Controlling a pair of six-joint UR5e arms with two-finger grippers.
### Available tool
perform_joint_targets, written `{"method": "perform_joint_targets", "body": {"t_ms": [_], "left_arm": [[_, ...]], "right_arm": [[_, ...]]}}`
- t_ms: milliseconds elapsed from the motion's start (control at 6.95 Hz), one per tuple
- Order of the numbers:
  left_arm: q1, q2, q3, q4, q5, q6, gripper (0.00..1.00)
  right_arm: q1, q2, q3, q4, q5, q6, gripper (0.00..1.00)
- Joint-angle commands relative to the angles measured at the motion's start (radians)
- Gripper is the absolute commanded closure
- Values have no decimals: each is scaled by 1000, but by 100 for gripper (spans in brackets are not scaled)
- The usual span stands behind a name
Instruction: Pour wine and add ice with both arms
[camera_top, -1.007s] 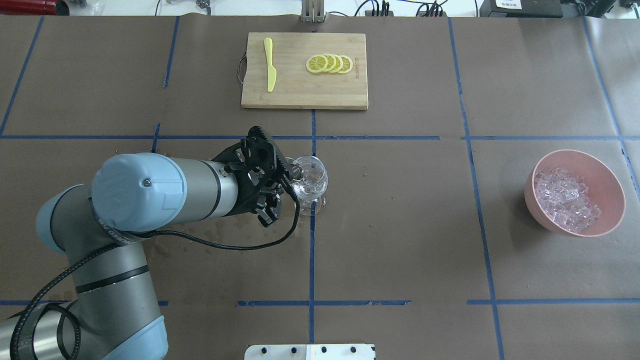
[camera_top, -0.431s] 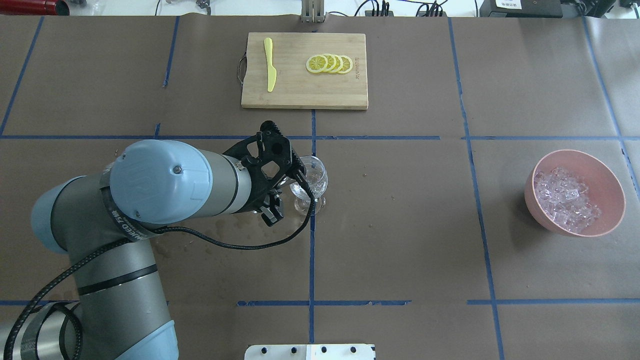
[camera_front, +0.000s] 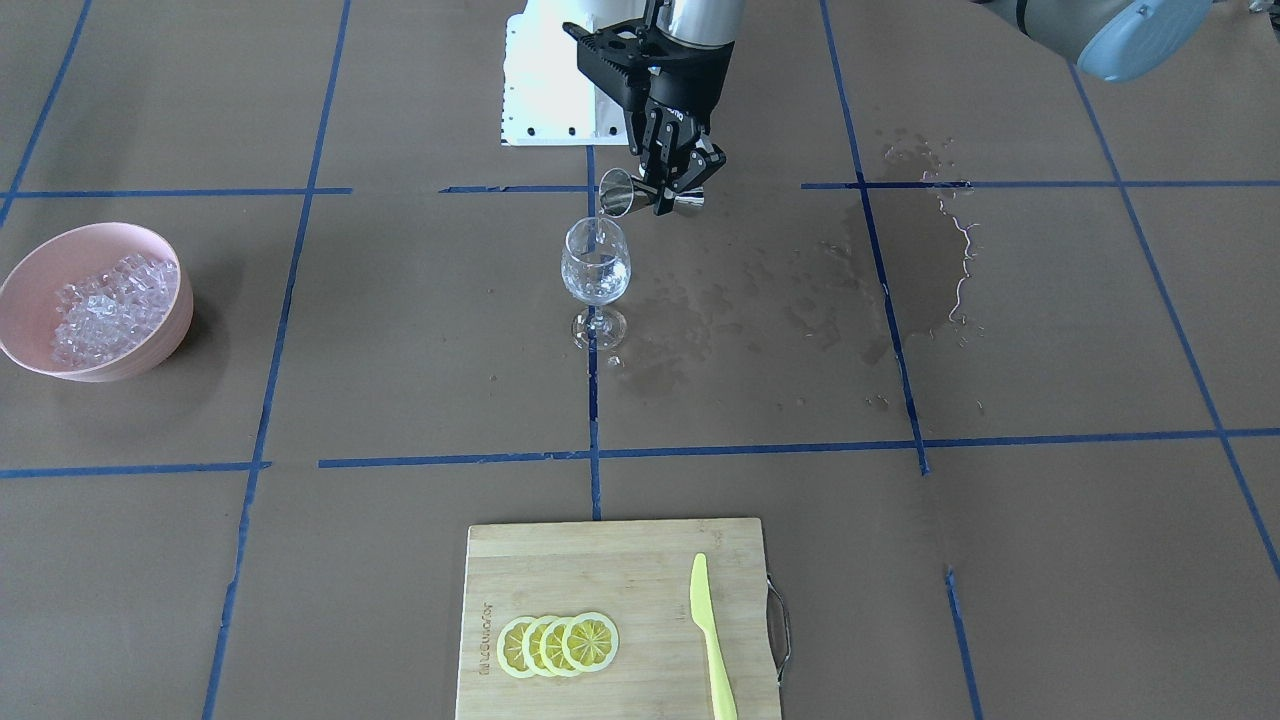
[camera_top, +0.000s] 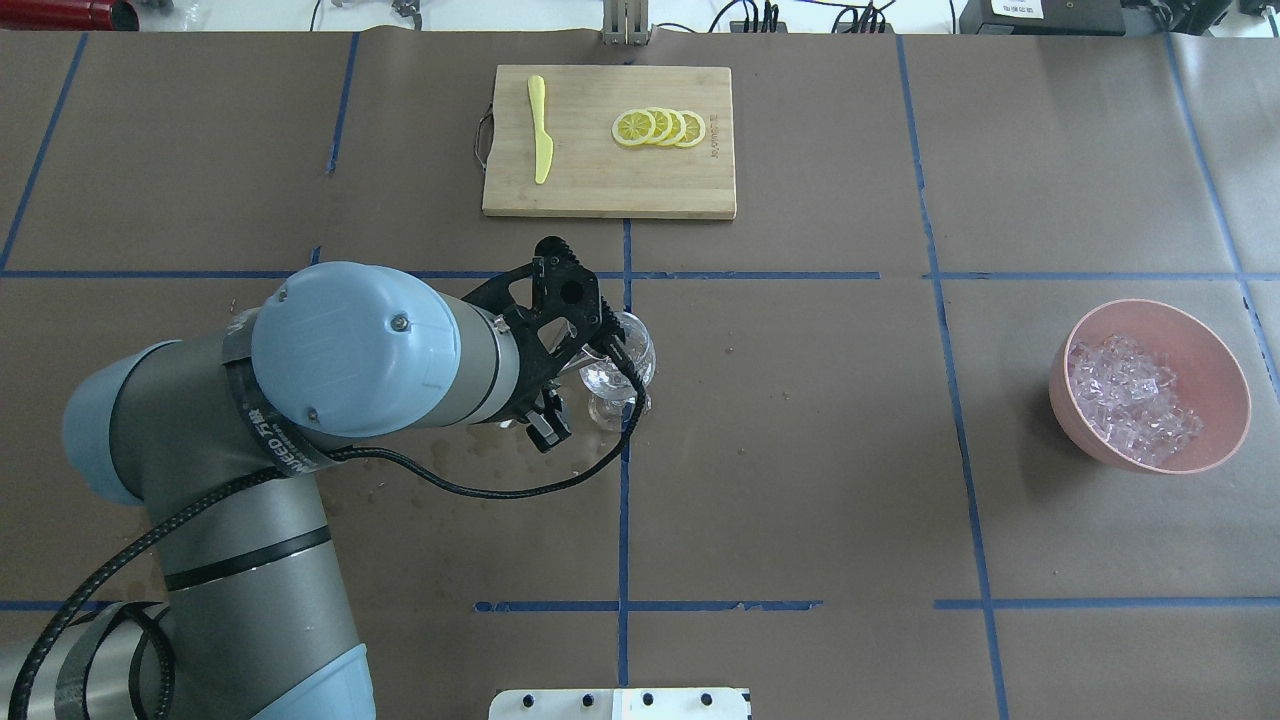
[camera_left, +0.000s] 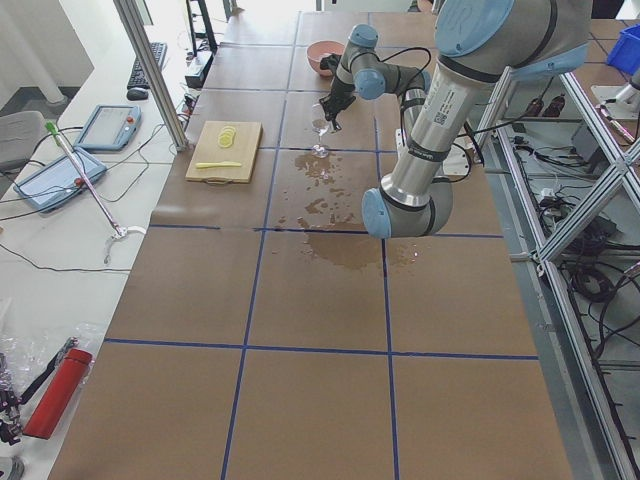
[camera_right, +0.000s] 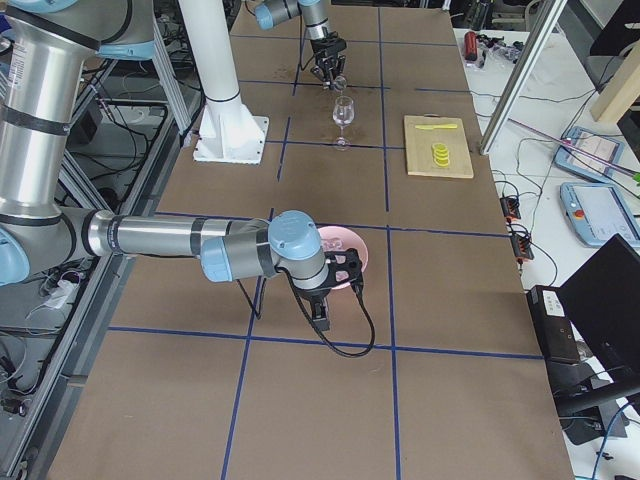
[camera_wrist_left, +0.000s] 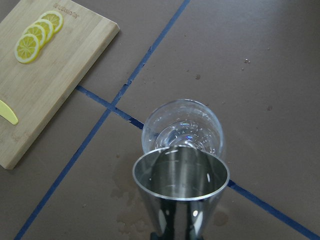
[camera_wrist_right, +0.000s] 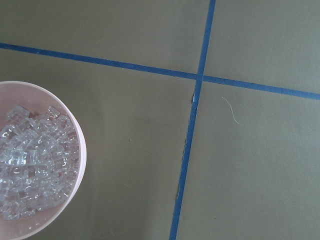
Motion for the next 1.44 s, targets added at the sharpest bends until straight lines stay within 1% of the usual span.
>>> {"method": "perform_joint_targets", "body": {"t_ms": [0,288,575,719,1007,1151,1294], "left_arm": [[0,-47,5,90,2,1,100],[0,-64,7,139,3,4,100],[0,-125,14,248,5,4,100],[0,-133,19,270,5,4,100],[0,-167,89,280,6,4,100],[2,-199,112,314,8,4,100],[2,-202,122,320,9,5,100]], "right_arm": [[1,-3,1,0,-1,0,0],[1,-4,1,0,-1,0,0],[1,-7,1,0,0,0,0],[1,-9,1,0,0,0,0],[1,-9,1,0,0,0,0],[1,-9,1,0,0,0,0],[1,-7,1,0,0,0,0]]}}
